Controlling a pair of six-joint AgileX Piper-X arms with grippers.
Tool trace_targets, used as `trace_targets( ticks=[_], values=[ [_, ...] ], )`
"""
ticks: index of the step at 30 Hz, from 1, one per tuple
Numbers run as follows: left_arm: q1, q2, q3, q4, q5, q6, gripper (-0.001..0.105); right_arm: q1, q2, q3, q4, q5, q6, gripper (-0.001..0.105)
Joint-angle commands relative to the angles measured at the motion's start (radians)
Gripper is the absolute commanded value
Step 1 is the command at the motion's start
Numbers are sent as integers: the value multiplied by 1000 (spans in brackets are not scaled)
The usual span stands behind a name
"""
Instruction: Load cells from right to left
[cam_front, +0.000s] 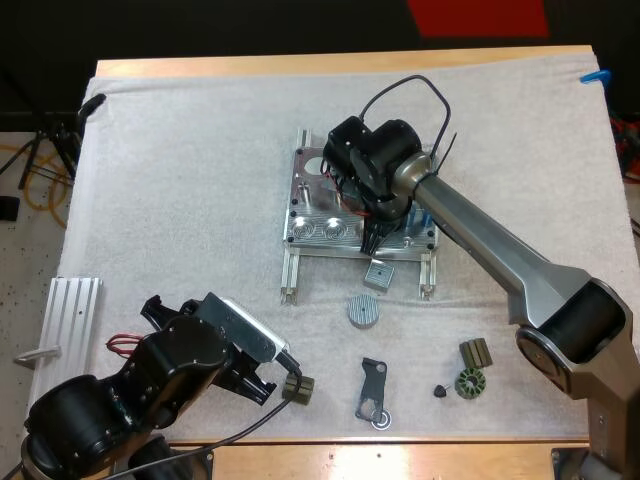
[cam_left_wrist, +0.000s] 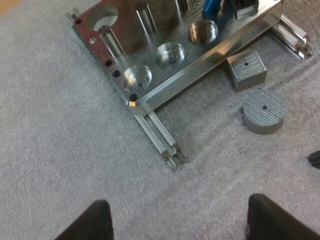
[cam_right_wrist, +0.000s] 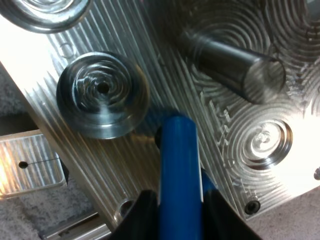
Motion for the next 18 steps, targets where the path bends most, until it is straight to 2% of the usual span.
trace_targets(
  ticks=[1, 18],
  values=[
    [-5, -7, -3, 2, -16, -2, 57, -10, 28, 13, 2, 7, -4, 0],
    [-5, -7, -3, 2, -16, -2, 57, -10, 28, 13, -92, 5, -4, 0]
  ],
)
